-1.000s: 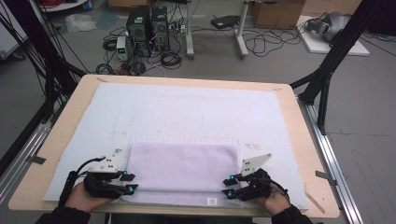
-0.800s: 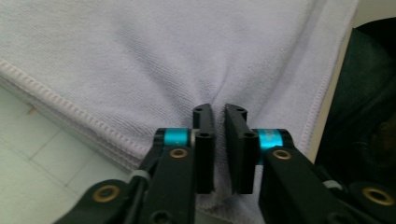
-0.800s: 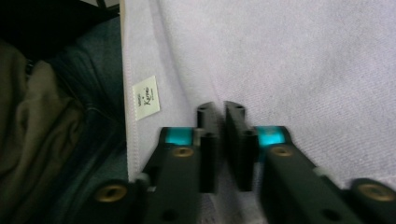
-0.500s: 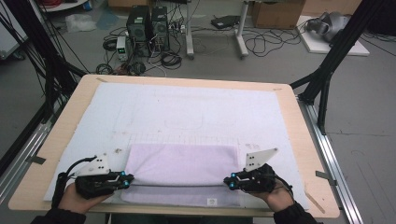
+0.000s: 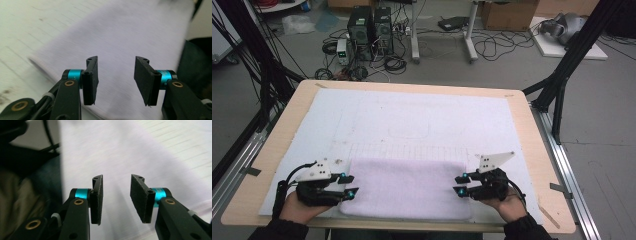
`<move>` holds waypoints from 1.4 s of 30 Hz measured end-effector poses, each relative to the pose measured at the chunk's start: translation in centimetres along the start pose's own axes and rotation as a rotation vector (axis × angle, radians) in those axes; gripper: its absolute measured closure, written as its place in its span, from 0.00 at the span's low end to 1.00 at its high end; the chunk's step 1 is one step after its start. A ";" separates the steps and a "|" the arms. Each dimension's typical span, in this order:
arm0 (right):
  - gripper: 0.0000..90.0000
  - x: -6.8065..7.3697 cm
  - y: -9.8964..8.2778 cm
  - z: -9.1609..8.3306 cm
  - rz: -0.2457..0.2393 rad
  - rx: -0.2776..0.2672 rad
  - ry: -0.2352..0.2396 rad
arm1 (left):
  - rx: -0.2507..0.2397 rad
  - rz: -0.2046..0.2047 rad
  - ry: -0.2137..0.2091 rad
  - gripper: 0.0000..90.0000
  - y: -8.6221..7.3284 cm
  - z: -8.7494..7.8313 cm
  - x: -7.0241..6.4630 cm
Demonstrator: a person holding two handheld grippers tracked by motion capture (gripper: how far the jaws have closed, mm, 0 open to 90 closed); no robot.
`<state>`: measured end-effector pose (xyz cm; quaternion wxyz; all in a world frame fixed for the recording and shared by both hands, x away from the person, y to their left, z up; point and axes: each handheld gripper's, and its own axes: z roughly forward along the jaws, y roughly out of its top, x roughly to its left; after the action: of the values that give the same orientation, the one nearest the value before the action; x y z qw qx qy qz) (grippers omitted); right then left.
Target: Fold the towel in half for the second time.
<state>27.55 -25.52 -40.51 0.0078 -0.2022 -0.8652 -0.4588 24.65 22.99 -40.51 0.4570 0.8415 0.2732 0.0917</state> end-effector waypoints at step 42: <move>0.78 -5.9 -1.5 3.0 0.102 0.063 -0.176 | 0.053 -0.170 0.151 0.74 -1.0 5.0 5.9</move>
<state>32.92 -25.93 -44.62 -0.0386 -0.2853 -0.8651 -0.4107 31.16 23.06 -44.71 0.4189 0.8178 0.3794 0.1085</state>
